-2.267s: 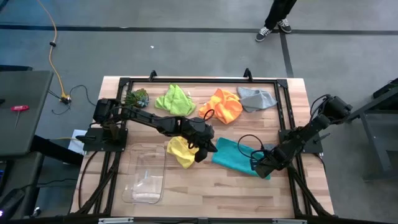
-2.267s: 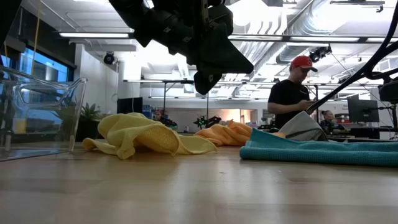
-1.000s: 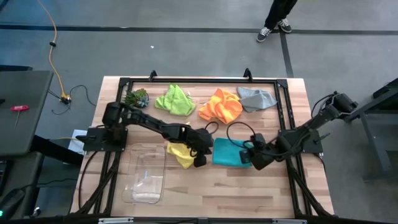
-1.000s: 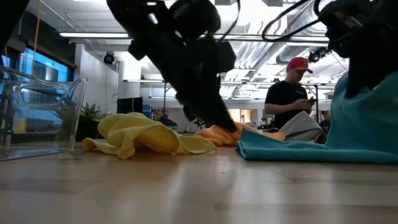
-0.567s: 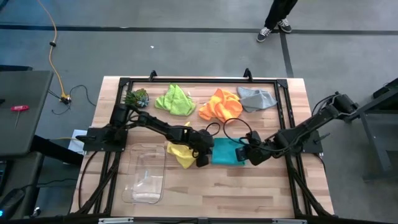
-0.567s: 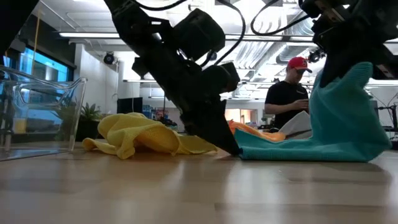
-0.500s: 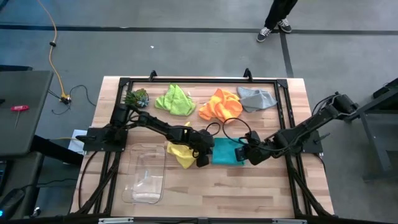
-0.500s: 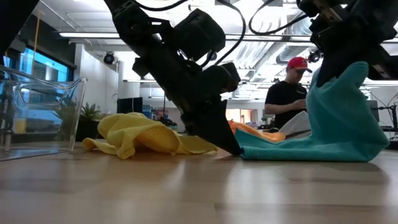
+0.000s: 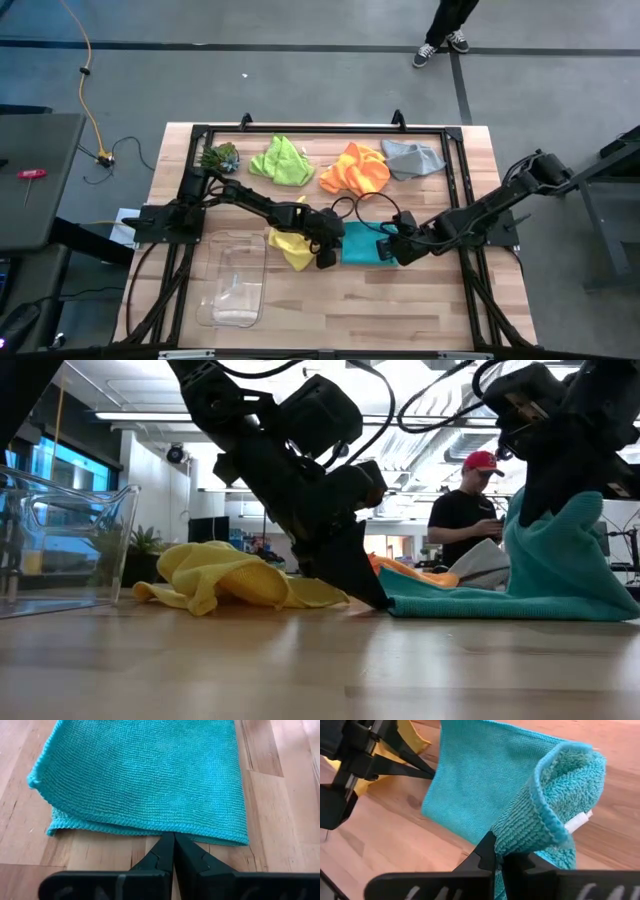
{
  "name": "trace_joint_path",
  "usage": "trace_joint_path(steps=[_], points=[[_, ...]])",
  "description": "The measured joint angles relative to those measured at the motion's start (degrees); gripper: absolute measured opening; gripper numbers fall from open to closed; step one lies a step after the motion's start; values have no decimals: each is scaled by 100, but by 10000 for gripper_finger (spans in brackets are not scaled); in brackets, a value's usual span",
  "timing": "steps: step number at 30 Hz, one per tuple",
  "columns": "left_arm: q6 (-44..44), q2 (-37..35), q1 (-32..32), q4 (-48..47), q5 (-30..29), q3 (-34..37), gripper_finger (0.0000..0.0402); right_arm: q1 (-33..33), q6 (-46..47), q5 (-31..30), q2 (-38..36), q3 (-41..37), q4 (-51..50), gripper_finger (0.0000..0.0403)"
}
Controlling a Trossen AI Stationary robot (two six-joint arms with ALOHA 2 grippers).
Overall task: Fold microfiber towels
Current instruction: Fold the blue towel
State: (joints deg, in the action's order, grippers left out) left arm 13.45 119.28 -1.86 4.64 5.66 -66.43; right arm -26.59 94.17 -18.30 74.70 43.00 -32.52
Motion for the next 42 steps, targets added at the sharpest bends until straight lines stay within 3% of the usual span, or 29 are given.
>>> trace_joint_path(steps=[11, 21, 28, 35, 42], points=[[4, 0, 2, 3, -15, 2, 0, 41, -15, -60, 0, 0, 136, 13], [8, 0, 2, 5, -32, 2, 0, 529, -602, -67, 0, 0, 624, 158], [7, 0, 2, 0, -32, -1, 0, 673, -1141, 297, -107, 0, 801, 223], [7, 2, 4, 43, -32, -4, 0, 612, -1476, 217, -712, 9, 290, 232], [7, 9, 6, 101, -70, -4, 0, 584, -1195, 878, -765, 9, 258, 224]])
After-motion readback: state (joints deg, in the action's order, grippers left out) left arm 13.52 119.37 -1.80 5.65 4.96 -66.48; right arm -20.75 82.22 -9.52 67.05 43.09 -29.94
